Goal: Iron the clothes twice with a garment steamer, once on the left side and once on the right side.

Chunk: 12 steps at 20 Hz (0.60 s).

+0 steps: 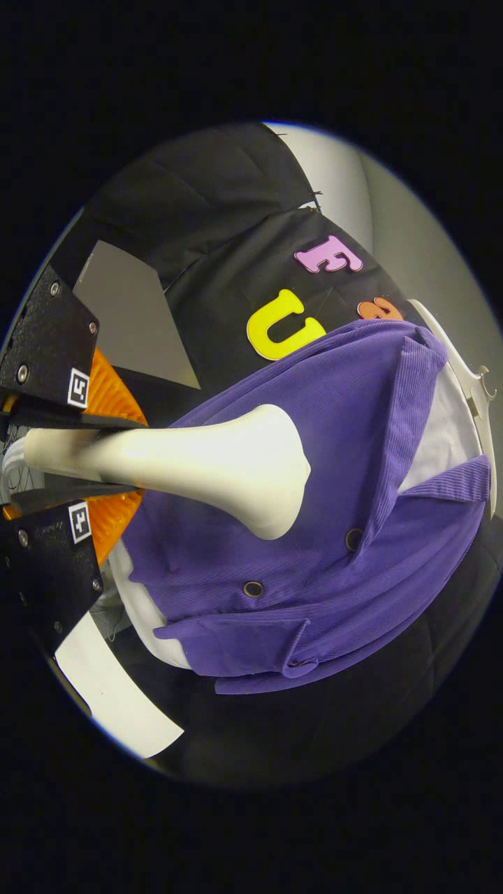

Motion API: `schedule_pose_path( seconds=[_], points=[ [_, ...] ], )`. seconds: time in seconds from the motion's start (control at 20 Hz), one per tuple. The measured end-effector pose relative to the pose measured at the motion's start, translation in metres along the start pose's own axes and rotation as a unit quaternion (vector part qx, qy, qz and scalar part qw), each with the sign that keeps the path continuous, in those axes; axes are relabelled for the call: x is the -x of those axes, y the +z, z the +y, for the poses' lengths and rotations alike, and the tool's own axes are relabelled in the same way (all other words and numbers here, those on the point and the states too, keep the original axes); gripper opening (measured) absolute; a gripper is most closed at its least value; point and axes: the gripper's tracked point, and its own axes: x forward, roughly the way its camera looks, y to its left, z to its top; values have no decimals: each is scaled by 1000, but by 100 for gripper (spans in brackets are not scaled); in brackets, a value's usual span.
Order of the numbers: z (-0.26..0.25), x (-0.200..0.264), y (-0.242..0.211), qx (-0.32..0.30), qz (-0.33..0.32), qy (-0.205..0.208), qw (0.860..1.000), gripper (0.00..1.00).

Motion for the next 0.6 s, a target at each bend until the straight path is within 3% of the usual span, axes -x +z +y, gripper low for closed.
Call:
schedule_pose_path(
  seconds=[0.6],
  points=[
    [-49, -21, -106, -14, 87, -44, 995, 35]
  ],
)
